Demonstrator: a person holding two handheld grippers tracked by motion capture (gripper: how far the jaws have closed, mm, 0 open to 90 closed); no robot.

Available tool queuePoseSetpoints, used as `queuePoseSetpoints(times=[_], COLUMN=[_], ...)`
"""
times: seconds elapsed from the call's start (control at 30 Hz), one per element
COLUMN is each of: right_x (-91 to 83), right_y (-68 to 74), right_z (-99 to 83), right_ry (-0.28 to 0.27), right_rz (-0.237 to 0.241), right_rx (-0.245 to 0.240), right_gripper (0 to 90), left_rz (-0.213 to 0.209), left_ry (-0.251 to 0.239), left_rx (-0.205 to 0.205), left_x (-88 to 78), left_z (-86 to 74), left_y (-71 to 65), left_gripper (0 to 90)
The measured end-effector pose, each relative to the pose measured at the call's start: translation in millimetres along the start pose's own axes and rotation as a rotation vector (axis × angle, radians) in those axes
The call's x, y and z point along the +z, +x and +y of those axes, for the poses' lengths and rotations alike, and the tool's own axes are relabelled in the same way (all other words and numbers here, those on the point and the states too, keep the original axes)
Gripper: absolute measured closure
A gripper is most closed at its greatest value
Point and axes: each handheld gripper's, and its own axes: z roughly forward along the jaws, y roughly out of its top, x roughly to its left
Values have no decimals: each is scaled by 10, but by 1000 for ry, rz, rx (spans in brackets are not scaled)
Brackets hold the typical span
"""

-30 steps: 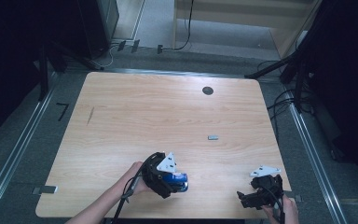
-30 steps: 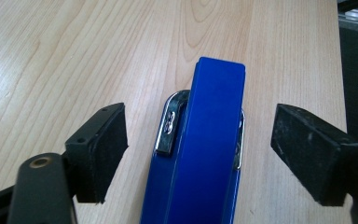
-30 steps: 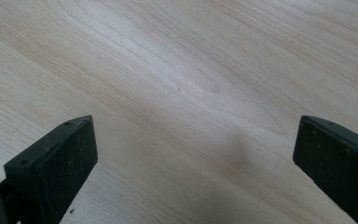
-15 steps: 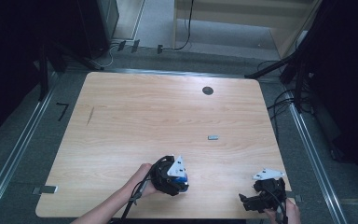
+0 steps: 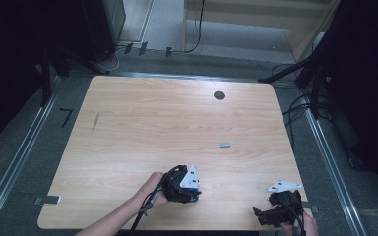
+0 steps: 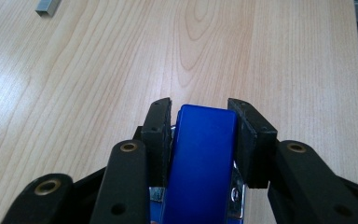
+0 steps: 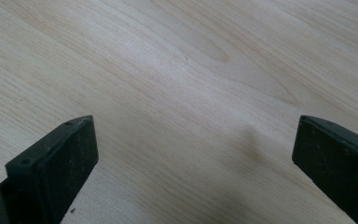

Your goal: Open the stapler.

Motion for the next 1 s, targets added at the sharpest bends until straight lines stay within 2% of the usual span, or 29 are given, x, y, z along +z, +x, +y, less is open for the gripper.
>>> queuePoseSetpoints(times=[0.13, 0.4, 0.5, 0.67, 0.73, 0.77, 0.83, 0.93, 1.0], right_x=[-9, -23, -30, -46, -72, -102, -128, -138, -139], right_y=[5, 33, 47, 99, 146, 202, 262, 341, 432], right_z=[-7, 17, 60, 118, 150, 192, 241, 288, 332], right_ry=[-6, -22, -51, -65, -91, -124, -153, -172, -183], right_rz=[5, 12, 22, 42, 67, 82, 96, 113, 125], right_rx=[-4, -19, -15, 6, 6, -1, -4, -24, -48], right_gripper=[25, 28, 35, 72, 134, 163, 256, 279, 377], left_rz=[3, 1, -4, -4, -2, -2, -3, -3, -2], left_ry=[-7, -41, -55, -73, -78, -90, -95, -107, -114], left_rx=[19, 20, 19, 19, 17, 20, 21, 18, 22], left_x=[-28, -106, -135, -197, -222, -242, -266, -284, -306], left_z=[1, -2, -9, -13, -14, -20, -25, -32, -36], left_y=[-5, 5, 21, 24, 22, 23, 24, 19, 16], left_gripper=[629, 637, 639, 642, 642, 643, 643, 644, 645])
